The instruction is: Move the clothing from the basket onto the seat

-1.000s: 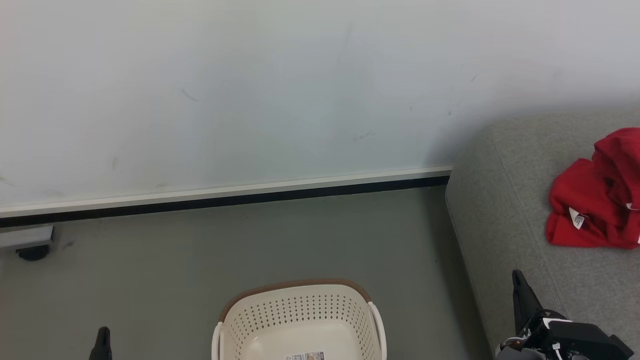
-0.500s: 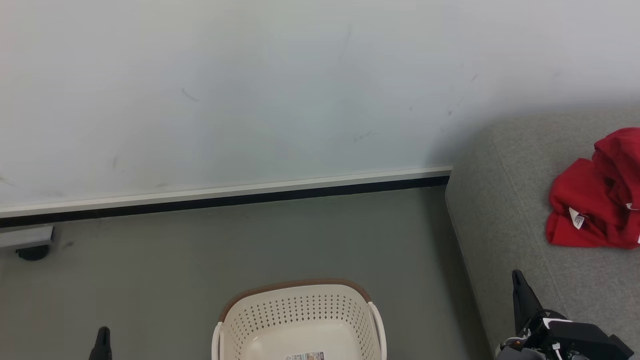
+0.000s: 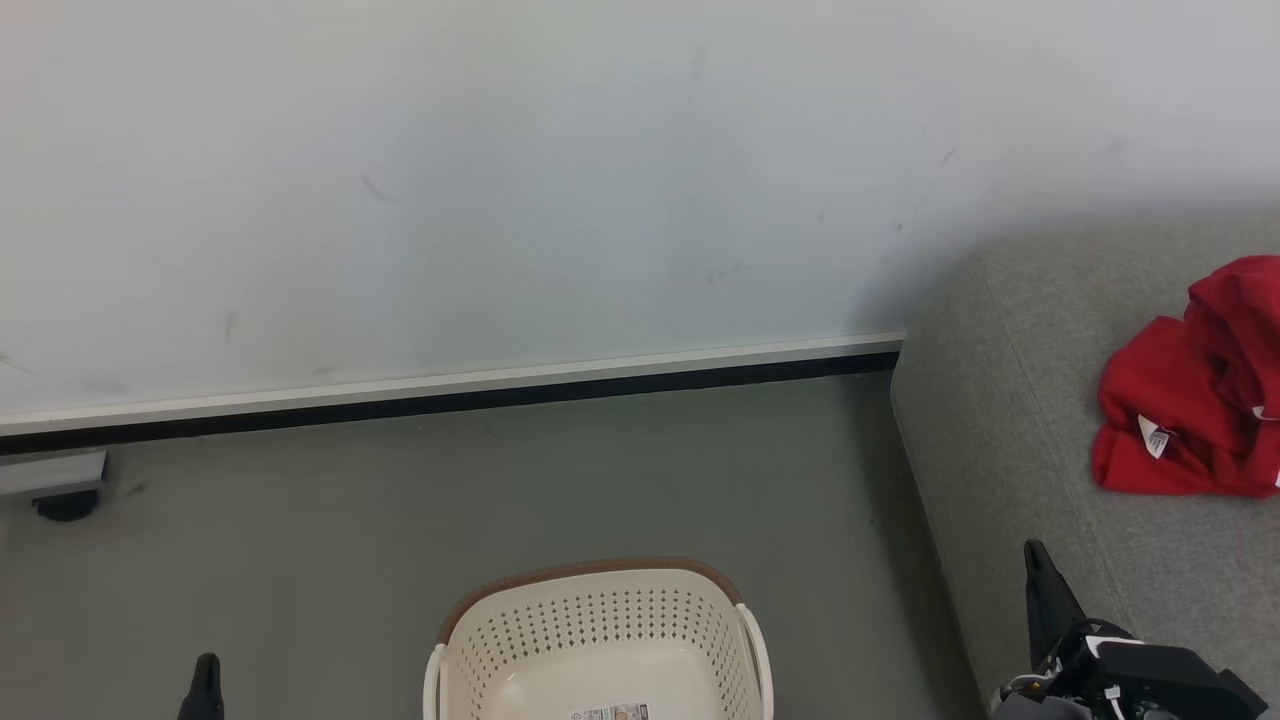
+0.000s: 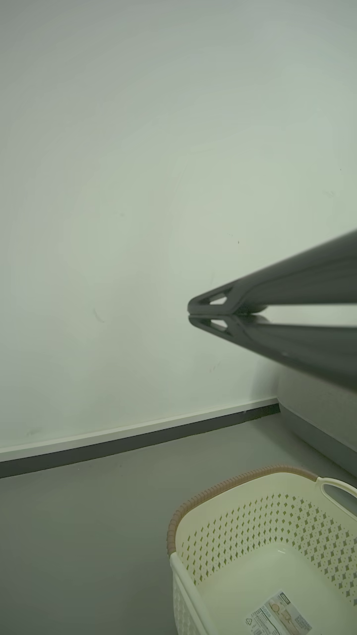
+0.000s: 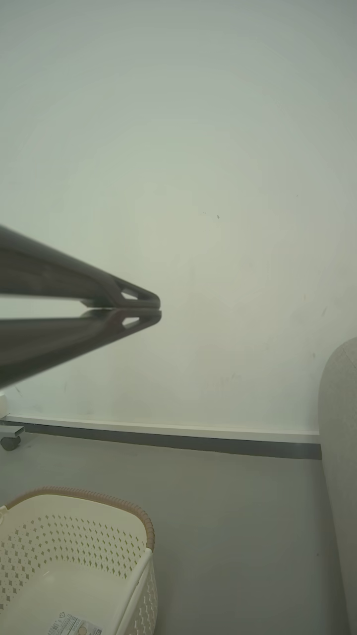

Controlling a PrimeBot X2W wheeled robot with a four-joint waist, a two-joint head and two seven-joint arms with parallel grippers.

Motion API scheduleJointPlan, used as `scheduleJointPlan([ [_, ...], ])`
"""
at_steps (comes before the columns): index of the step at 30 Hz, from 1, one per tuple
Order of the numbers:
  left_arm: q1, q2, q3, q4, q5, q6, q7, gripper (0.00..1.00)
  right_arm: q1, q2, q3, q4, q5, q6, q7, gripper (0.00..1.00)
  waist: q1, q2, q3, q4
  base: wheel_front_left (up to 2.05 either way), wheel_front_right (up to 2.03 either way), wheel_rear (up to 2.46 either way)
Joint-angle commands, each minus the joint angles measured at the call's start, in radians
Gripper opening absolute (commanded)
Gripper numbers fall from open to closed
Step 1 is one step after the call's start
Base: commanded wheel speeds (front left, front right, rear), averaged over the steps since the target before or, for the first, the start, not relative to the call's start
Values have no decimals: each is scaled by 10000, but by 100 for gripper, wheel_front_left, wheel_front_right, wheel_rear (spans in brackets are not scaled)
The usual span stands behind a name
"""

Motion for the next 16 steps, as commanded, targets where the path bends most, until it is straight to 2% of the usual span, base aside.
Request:
scheduleJointPlan([
  [1, -57, 49, 32, 20, -31, -21, 29, 0, -85, 31, -2, 5, -30, 4, 43, 0, 0, -1, 0, 0, 0, 0, 0],
  [16, -57, 49, 32, 20, -31, -21, 28, 0, -85, 34, -5, 5, -35, 4, 48, 0, 0, -1, 0, 0, 0, 0, 0],
])
